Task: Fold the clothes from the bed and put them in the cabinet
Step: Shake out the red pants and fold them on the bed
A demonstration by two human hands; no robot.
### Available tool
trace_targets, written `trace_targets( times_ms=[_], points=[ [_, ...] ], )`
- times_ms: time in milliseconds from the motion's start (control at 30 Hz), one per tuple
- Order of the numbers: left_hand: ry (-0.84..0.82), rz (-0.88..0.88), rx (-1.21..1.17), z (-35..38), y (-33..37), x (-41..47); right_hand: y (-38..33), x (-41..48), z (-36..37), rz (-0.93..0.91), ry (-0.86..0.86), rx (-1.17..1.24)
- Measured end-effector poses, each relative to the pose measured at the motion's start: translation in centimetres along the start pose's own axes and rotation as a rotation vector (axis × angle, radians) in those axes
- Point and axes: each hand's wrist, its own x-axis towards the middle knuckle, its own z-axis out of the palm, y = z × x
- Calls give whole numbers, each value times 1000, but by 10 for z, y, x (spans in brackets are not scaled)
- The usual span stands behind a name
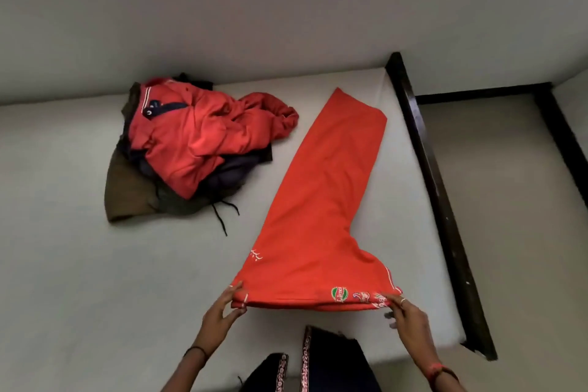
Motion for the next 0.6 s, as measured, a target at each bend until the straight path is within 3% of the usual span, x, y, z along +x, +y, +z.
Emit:
trace_targets(
  times_ms=[100, 200, 300, 367, 600],
  points=[
    [-6, -82, -26, 0, -36, -9, 0, -6, 7, -88, 39, -247],
    [8, -140, 33, -4, -57, -8, -16, 16, 6, -264, 82, -300],
    [16, -203, 153, -4, -61, 0, -53, 51, -2, -392, -9, -305],
    [30, -233, 199, -1, -56, 7, -92, 75, -4, -375, -131, -300],
    [101, -323, -136, 7, -75, 30, -208, 172, 42, -504, -261, -425]
  ],
)
